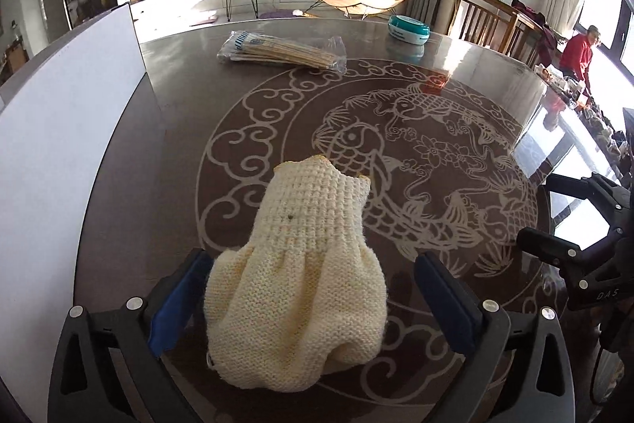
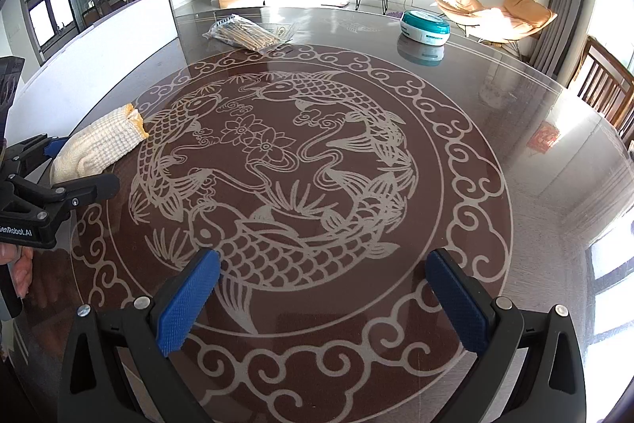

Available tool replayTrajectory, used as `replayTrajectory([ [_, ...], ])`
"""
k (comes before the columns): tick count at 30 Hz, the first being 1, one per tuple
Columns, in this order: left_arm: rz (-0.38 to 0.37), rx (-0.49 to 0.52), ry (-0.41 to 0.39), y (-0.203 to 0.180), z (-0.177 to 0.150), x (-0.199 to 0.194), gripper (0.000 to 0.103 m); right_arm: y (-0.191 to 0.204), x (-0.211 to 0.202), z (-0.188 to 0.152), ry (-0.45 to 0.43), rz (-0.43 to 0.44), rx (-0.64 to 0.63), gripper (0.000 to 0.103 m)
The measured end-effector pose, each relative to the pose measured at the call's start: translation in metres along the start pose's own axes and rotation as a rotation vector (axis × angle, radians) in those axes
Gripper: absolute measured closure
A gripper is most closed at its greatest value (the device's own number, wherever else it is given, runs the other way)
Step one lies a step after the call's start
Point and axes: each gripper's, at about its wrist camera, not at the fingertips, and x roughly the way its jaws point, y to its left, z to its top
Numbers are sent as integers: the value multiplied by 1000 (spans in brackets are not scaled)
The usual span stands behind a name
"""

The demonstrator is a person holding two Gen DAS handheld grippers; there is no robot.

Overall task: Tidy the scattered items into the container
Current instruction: 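Reach the left gripper down to the cream knit glove and close on it, then grasp the cotton-swab bag with the right gripper while the left gripper holds the glove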

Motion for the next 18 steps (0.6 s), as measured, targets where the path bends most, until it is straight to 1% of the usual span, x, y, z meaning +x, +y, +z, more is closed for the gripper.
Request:
replayTrajectory([
  [1,16,15,3,-4,0,1,0,0,0,0,0,0,0,0],
  [18,14,9,-2,-3,0,3,0,0,0,0,1,0,0,0],
])
